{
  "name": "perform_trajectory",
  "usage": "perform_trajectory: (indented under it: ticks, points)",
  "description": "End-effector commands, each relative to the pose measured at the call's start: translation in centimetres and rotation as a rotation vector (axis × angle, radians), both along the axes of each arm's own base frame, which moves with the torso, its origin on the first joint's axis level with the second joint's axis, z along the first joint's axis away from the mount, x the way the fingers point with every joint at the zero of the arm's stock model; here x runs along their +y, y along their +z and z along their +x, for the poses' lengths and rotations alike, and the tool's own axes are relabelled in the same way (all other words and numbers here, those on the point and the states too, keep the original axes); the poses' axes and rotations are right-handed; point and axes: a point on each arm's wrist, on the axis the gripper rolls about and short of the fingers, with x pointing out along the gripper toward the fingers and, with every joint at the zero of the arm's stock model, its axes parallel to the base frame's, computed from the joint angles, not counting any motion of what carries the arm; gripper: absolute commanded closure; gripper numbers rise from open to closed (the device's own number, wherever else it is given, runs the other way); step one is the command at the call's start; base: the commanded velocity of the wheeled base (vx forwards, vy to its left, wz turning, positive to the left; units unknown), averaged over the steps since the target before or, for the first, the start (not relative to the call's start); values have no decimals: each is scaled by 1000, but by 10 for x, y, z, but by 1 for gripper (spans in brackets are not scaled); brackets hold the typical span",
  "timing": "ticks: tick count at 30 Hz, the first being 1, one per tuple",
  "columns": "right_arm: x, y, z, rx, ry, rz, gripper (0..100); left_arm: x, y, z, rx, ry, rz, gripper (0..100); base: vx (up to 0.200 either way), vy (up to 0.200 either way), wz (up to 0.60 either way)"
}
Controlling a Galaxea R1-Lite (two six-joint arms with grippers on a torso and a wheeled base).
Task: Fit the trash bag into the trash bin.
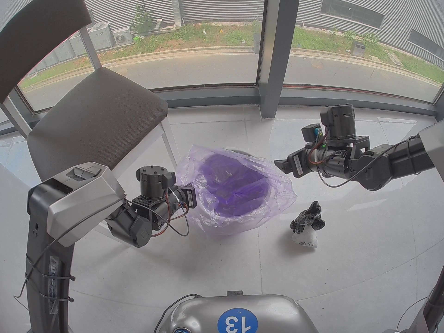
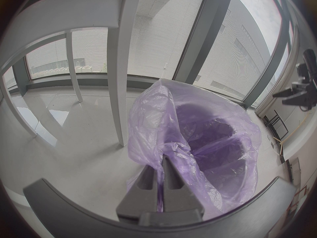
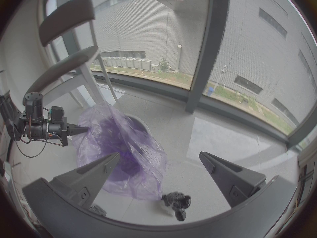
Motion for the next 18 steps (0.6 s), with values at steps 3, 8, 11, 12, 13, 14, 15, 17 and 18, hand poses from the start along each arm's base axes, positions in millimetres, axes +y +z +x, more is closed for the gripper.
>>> perform_trajectory:
  ticks: [3,8,11,12,13,14,15,17,18]
  points:
    - [24,-20,13,-74,69,-31,0,-1,-5,0,9,3,7,100,0,0,0]
    - [46,-53,32,-173,151,24,0,5,-3,2,2,17,14,100,0,0,0]
    - [54,-70,36,-194,170,27,0,9,-1,3,-1,26,14,100,0,0,0]
    - [55,-71,36,-193,173,27,0,9,-1,3,-1,28,14,100,0,0,0]
    - [57,-72,35,-193,177,28,0,10,0,3,2,29,15,100,0,0,0]
    - [57,-72,35,-193,177,28,0,9,-1,3,3,27,17,100,0,0,0]
    - [58,-74,36,-192,180,28,0,9,-2,3,4,27,17,100,0,0,0]
    - [58,-76,37,-191,186,30,0,9,-2,3,4,27,17,100,0,0,0]
    - [59,-76,38,-198,192,35,0,9,-3,3,5,27,18,100,0,0,0]
